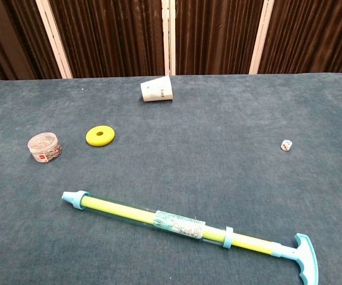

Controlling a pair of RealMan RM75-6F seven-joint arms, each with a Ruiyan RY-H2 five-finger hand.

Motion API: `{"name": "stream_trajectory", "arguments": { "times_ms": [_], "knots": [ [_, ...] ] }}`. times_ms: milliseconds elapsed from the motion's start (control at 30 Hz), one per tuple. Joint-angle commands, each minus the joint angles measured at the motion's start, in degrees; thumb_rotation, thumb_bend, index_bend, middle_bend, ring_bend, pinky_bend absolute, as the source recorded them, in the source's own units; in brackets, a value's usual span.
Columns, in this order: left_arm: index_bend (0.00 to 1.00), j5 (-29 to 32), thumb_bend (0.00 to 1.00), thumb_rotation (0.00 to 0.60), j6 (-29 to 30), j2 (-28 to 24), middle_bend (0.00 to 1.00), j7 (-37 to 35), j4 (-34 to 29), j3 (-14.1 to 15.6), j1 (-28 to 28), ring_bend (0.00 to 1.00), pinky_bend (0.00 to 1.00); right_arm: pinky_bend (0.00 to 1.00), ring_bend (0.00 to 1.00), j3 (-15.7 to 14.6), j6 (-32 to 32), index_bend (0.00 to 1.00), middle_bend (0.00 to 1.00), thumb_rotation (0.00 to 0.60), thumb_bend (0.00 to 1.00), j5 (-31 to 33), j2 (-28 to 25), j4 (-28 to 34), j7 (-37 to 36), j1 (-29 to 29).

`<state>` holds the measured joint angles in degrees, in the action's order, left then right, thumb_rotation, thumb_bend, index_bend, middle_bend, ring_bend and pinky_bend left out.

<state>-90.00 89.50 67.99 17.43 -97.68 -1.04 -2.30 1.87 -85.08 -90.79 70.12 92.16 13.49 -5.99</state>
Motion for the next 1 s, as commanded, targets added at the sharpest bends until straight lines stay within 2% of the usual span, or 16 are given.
{"name": "stream_trajectory", "arguments": {
  "times_ms": [33,500,567,700,800,1000],
  "knots": [
    [0.0,0.0,0.04,0.6,0.0,0.0,0.0,0.0,0.0,0.0,0.0,0.0,0.0,0.0,0.0,0.0,0.0,0.0,0.0,0.6,0.0,0.0,0.0,0.0,0.0,0.0],
    [0.0,-0.1,0.04,0.6,0.3,-0.3,0.0,-0.6,-0.2,-0.2,0.0,0.0,0.0,0.0,0.0,0.2,0.9,0.0,0.0,0.6,0.01,0.2,0.4,0.0,-0.5,-0.6],
    [0.0,0.3,0.04,0.6,0.0,-0.4,0.0,-0.9,-0.3,-0.3,-0.1,0.0,0.0,0.0,0.0,0.7,1.1,0.04,0.0,0.6,0.01,0.1,0.9,-0.1,-0.5,-1.2],
    [0.0,1.1,0.04,0.6,-0.7,-0.4,0.0,-1.1,-0.1,-0.8,-0.5,0.0,0.0,0.0,0.0,2.9,2.2,0.17,0.0,0.6,0.05,0.7,3.0,0.0,-1.1,-3.3],
    [0.0,1.7,0.04,0.6,-1.1,-0.4,0.0,-1.3,-0.1,-1.1,-0.8,0.0,0.0,0.0,0.0,5.3,6.4,0.23,0.0,0.6,0.1,4.0,4.8,0.7,0.7,-6.2],
    [0.0,3.6,0.04,0.6,-2.0,-0.6,0.0,-2.3,0.6,-1.9,-1.2,0.0,0.0,0.0,0.0,11.1,14.1,0.26,0.0,0.6,0.13,13.0,11.4,-1.0,6.4,-12.9]
  ]
}}
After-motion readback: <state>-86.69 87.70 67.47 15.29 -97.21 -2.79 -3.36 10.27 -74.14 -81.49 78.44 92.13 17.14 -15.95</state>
